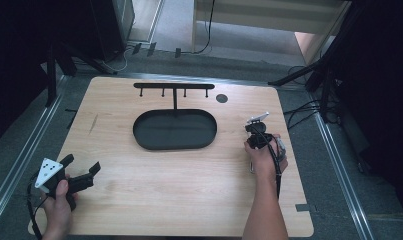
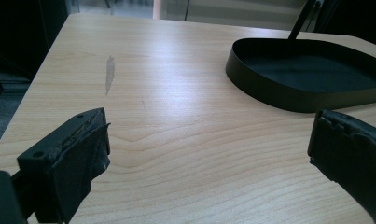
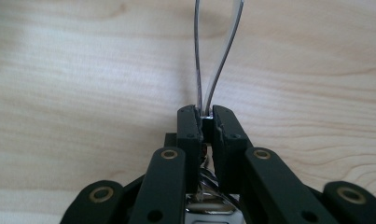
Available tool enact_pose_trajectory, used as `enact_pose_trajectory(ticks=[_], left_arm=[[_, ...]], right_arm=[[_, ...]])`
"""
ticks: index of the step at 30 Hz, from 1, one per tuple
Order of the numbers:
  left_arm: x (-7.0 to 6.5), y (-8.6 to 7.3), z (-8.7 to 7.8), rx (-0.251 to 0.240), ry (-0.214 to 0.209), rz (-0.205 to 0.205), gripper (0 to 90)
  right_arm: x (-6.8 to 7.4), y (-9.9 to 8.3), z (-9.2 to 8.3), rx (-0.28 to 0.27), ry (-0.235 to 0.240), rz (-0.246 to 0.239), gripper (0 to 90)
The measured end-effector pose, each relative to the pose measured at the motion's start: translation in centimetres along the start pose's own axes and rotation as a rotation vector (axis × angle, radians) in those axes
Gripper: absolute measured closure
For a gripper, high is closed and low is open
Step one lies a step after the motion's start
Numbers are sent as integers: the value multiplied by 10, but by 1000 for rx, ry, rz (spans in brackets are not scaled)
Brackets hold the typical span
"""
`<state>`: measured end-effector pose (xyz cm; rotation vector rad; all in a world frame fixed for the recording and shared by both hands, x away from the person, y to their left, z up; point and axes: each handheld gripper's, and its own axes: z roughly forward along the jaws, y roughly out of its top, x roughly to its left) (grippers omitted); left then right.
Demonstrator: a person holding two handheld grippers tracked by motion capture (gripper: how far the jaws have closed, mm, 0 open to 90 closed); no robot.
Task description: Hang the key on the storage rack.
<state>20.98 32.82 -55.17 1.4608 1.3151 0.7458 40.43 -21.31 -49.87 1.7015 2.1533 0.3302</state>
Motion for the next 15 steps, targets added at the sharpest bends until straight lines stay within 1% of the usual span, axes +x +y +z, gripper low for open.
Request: enact_pose_trajectory(ticks=[2, 3, 4, 5, 7, 9, 11, 12, 13, 14, 15], left_arm=[[0, 0, 0, 0, 0, 1, 0], [0, 0, 0, 2, -1, 2, 0], [0, 0, 0, 2, -1, 2, 0], [0, 0, 0, 3, -1, 3, 0], [0, 0, 0, 2, -2, 5, 0], [0, 0, 0, 1, -2, 4, 0], [0, 0, 0, 1, -2, 4, 0], [0, 0, 0, 1, -2, 4, 0], [0, 0, 0, 0, -2, 2, 0], [0, 0, 0, 0, -2, 2, 0], [0, 0, 0, 2, -2, 1, 0]], right_arm=[[-1, 0, -4, -47, -15, 6, 829], [-2, 0, -7, -75, -23, 17, 830], [-2, 0, -7, -75, -23, 17, 830], [-3, -1, -12, -133, -29, 35, 830], [-4, -1, -15, -198, 4, 43, 830], [-2, -1, -18, -255, 7, 36, 830], [1, 0, -20, -295, 10, 29, 830], [1, 0, -20, -295, 10, 29, 830], [4, 1, -23, -351, 10, 26, 830], [4, 1, -23, -351, 10, 26, 830], [5, 2, -26, -407, 21, 41, 830]])
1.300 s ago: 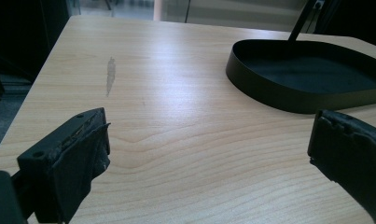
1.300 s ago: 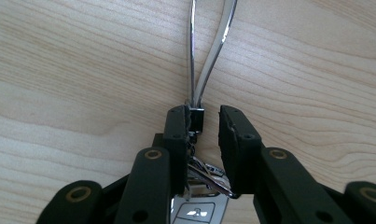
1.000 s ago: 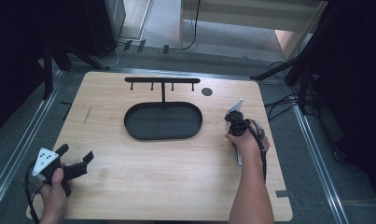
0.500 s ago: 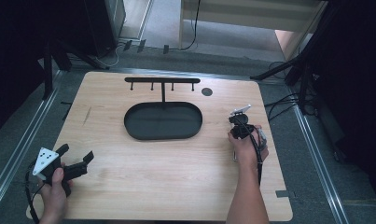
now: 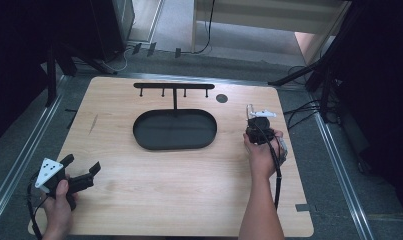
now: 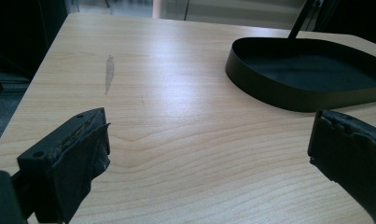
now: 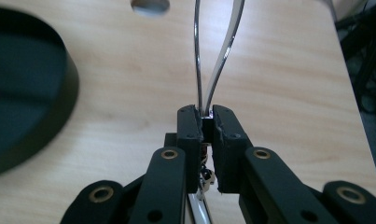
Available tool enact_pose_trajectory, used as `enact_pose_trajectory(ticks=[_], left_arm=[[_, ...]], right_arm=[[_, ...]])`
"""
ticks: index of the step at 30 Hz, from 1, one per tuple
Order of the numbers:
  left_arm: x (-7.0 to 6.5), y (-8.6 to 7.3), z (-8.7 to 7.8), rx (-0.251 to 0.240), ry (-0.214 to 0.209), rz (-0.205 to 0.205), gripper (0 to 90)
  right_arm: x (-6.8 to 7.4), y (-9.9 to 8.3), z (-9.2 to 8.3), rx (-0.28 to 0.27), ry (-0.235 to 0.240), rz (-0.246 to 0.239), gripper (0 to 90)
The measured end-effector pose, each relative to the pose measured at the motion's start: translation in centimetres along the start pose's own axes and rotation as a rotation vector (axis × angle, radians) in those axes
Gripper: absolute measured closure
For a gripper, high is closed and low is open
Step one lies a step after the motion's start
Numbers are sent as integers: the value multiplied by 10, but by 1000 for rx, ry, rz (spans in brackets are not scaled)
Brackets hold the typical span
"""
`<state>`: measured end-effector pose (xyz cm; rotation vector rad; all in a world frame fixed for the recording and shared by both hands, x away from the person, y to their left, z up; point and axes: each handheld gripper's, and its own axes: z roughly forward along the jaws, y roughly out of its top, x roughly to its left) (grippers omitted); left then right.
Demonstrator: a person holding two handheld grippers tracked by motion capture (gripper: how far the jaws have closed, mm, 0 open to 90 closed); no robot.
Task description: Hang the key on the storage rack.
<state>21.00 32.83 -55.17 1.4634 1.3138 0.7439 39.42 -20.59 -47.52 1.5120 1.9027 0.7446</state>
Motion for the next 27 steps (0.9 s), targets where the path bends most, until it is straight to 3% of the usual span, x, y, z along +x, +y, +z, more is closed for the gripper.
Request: enact_pose_trajectory(ticks=[3, 5, 7, 13, 14, 15, 18, 20, 27], left_arm=[[0, 0, 0, -3, 1, -1, 0], [0, 0, 0, -2, 1, -4, 0], [0, 0, 0, -1, 1, -3, 0], [0, 0, 0, -2, 1, -4, 0], [0, 0, 0, -1, 1, -2, 0], [0, 0, 0, -1, 1, -2, 0], [0, 0, 0, -1, 1, -3, 0], [0, 0, 0, 0, 1, -4, 0], [0, 0, 0, 0, 0, -5, 0]], right_arm=[[2, 4, -3, -89, 24, 19, 830], [4, 4, -4, -106, 26, 21, 830], [8, 8, -7, -167, 20, 24, 830], [15, 12, -11, -234, 17, 26, 831], [20, 14, -11, -282, 22, -1, 831], [21, 14, -12, -290, 23, -5, 831], [26, 18, -14, -327, 44, 0, 831], [37, 23, -19, -387, 72, 5, 831], [61, 27, -23, -437, 111, -23, 830]])
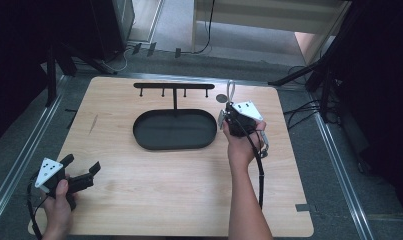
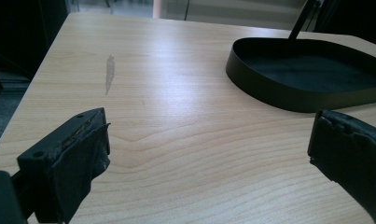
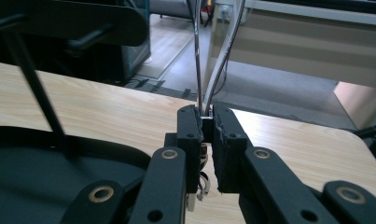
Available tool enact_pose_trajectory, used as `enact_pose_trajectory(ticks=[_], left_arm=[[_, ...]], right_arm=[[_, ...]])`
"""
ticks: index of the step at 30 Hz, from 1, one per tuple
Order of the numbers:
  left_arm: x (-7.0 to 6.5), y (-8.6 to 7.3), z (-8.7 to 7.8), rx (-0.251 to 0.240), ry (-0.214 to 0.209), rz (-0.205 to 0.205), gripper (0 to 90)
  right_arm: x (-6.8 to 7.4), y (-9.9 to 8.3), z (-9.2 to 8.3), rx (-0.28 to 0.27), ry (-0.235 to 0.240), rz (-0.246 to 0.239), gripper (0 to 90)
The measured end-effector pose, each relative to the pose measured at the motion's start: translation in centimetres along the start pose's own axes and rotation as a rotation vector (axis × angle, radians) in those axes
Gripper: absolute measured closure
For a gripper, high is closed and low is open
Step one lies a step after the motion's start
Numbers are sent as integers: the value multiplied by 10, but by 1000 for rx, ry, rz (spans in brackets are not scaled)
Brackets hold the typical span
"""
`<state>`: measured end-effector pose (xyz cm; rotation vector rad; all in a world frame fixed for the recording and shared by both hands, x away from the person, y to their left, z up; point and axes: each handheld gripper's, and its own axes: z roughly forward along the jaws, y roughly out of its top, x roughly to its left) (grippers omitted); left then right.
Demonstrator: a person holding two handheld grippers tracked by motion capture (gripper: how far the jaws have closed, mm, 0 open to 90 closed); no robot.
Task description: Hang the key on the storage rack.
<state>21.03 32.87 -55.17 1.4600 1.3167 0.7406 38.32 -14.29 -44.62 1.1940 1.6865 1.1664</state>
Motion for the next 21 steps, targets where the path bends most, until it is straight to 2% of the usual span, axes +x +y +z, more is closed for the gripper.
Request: enact_pose_trajectory(ticks=[7, 10, 11, 14, 21], left_arm=[[0, 0, 0, -2, 0, -5, 0], [0, 0, 0, -2, 0, -4, 0], [0, 0, 0, -2, 0, -5, 0], [0, 0, 0, -2, 1, -4, 0], [0, 0, 0, -1, 1, -3, 0]], right_arm=[[22, 0, -4, -45, 50, -20, 830], [28, 1, -6, -59, 62, -23, 830], [34, 2, -8, -72, 75, -38, 830], [39, 1, -10, -74, 90, -45, 830], [50, -7, -4, -36, 109, -56, 830]])
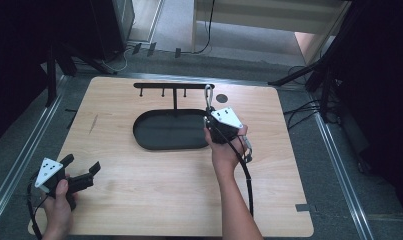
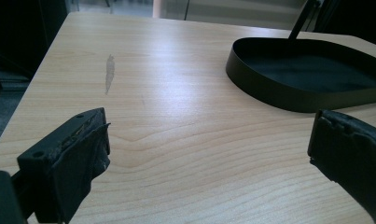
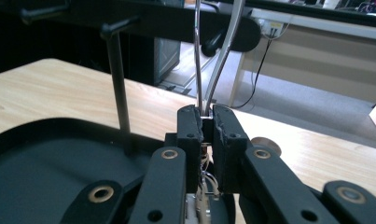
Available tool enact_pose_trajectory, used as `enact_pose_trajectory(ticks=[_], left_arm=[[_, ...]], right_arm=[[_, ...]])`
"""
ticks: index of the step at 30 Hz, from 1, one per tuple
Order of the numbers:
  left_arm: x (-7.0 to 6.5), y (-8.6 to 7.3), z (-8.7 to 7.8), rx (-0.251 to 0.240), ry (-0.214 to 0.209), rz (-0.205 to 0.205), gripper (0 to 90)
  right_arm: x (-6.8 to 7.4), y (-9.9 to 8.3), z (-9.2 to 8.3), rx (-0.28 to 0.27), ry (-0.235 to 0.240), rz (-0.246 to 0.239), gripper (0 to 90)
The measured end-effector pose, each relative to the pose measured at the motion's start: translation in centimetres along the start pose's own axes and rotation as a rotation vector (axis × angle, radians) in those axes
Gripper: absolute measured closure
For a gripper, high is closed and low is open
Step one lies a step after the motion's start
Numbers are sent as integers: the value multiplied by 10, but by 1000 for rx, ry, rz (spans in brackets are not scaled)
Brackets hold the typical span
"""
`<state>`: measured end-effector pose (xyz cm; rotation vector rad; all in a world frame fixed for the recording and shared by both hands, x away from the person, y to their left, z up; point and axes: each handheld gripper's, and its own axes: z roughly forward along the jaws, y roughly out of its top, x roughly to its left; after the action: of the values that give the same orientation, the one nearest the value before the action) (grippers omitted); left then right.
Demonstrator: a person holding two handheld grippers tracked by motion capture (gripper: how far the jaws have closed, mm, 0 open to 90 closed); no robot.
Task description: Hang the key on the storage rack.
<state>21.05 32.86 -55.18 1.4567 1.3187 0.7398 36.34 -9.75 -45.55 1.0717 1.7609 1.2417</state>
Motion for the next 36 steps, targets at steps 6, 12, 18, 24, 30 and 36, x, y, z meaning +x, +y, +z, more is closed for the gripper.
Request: enact_pose_trajectory(ticks=[6, 12, 18, 24, 30, 36], left_arm=[[0, 0, 0, -5, -2, -3, 0], [1, 0, -1, -2, -5, -5, 0], [1, 0, -1, -3, -5, -8, 0], [1, 0, 0, -2, -5, -6, 0], [0, 0, 0, -6, -3, -3, 0], [0, 0, -1, -5, 2, 2, 0]], right_arm=[[-2, -5, 11, 40, -10, 13, 830], [-2, -11, 27, 89, -32, 16, 830], [-2, -16, 34, 109, -42, 4, 824], [-9, -18, 32, 109, -44, 7, 674], [-27, -29, 11, 83, -15, -5, 462], [-50, -40, -9, 58, -3, 28, 387]])
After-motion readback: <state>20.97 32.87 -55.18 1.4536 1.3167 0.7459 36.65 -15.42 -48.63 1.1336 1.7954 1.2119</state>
